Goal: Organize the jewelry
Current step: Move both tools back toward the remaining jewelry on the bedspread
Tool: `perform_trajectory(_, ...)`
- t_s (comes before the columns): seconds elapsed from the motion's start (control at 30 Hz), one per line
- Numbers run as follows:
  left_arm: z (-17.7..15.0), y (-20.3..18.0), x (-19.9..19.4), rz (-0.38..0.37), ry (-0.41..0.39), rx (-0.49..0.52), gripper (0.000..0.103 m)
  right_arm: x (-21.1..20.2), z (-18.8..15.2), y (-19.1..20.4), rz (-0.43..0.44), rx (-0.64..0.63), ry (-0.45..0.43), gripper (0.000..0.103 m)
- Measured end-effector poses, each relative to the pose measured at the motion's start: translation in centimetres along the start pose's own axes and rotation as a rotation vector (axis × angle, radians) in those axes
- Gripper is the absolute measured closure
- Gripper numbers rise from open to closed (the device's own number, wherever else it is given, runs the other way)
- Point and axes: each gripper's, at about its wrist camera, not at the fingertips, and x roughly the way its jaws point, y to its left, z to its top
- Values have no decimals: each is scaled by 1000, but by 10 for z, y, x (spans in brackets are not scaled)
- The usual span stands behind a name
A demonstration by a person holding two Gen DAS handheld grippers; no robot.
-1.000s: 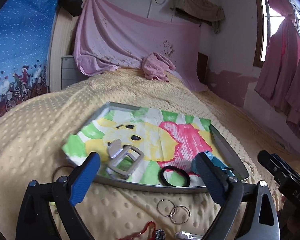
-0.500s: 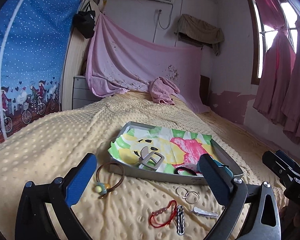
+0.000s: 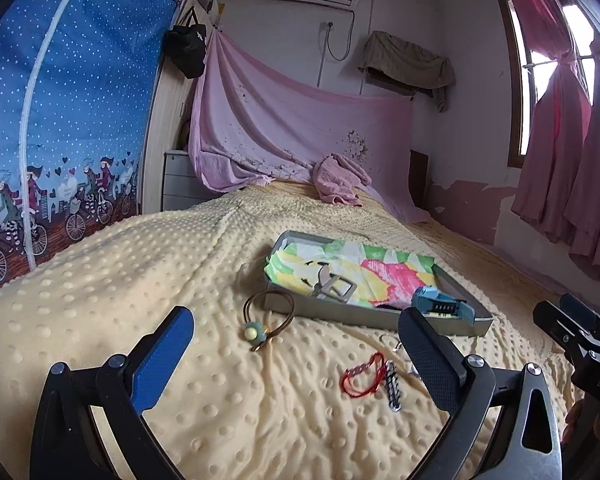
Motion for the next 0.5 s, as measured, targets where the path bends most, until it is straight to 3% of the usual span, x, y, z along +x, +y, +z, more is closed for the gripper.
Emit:
perform_trajectory(0.27, -16, 9, 19, -23, 130, 2, 0, 21, -11, 10, 43, -52, 94, 4)
perform_trajectory(0.5, -23, 8, 46, -54, 270, -2, 0, 53, -28, 16, 101, -69, 246, 5)
